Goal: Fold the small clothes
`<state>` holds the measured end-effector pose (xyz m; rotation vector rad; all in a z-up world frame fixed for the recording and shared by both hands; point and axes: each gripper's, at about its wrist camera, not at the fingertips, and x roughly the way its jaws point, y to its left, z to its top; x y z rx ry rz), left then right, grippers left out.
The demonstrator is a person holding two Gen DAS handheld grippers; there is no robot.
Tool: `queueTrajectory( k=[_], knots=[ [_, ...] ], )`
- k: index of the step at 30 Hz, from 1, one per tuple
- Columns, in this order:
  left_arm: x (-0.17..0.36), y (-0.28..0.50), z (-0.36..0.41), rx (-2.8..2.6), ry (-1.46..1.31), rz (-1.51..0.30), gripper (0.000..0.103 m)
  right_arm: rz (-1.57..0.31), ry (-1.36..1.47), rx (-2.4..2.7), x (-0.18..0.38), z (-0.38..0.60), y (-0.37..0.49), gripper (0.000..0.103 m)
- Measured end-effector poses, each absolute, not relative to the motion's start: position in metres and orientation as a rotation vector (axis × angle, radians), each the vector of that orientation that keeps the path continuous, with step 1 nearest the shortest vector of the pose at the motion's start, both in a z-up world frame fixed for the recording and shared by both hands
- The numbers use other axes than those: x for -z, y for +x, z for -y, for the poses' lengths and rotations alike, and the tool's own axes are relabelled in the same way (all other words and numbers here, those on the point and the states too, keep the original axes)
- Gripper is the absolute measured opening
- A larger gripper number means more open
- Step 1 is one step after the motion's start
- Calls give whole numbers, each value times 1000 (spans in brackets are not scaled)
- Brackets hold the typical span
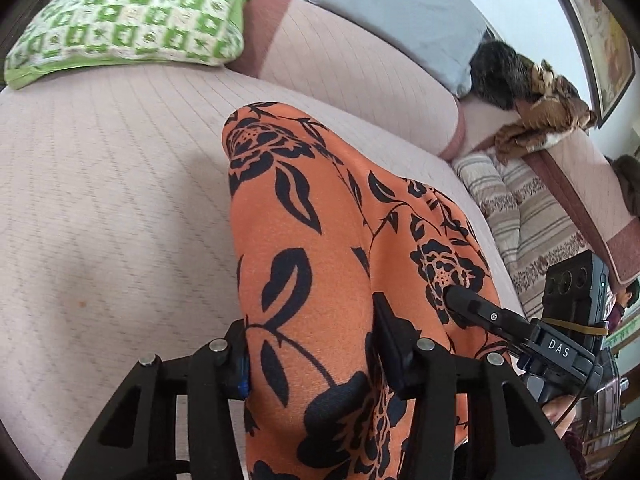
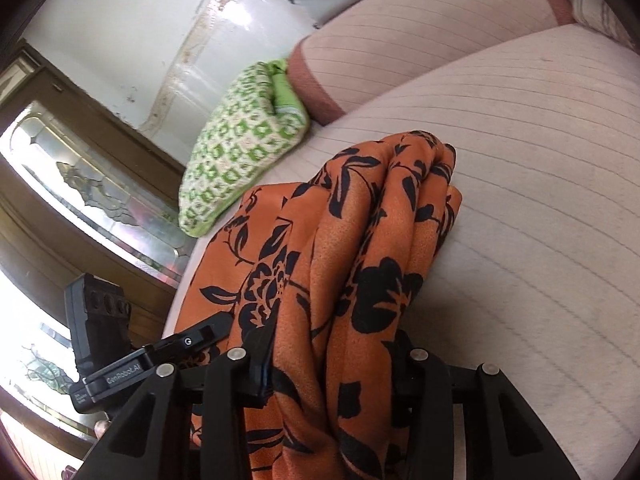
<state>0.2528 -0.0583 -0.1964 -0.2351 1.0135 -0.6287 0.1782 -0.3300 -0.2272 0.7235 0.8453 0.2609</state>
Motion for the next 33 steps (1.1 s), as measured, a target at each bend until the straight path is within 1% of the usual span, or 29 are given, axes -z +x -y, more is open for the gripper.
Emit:
queueTrajectory(
  k=[6,17,21,22,23,24,25,26,27,30,33],
  knots=[
    [199,253,27,583,-253,-1020,50,-864,693,-294,224,296,190,42],
    [227,252,19,505,-197,-1095,52,-1005,632,-253,245,275,200,42],
    [233,251,20,479,-200,-1117,59,-1064,634,-232,255,275,207,43],
    [234,251,19,472,-202,-1119,63,-1065,640,-231,256,275,208,44],
    [235,250,18,459,-203,-1122,66,-1066,644,-230,256,275,208,49],
    [235,249,17,448,-201,-1122,69,-1071,644,-220,256,274,209,50],
    [235,246,14,434,-201,-1119,71,-1074,643,-209,255,275,209,55],
    [235,244,12,420,-208,-1116,72,-1075,641,-195,254,275,208,58],
    [233,240,9,395,-206,-1114,76,-1071,637,-188,251,275,207,58],
    [223,223,1,329,-168,-1070,76,-1024,610,-155,238,278,199,58],
    [201,197,-1,224,-54,-992,78,-940,564,-82,218,286,180,59]
  ],
)
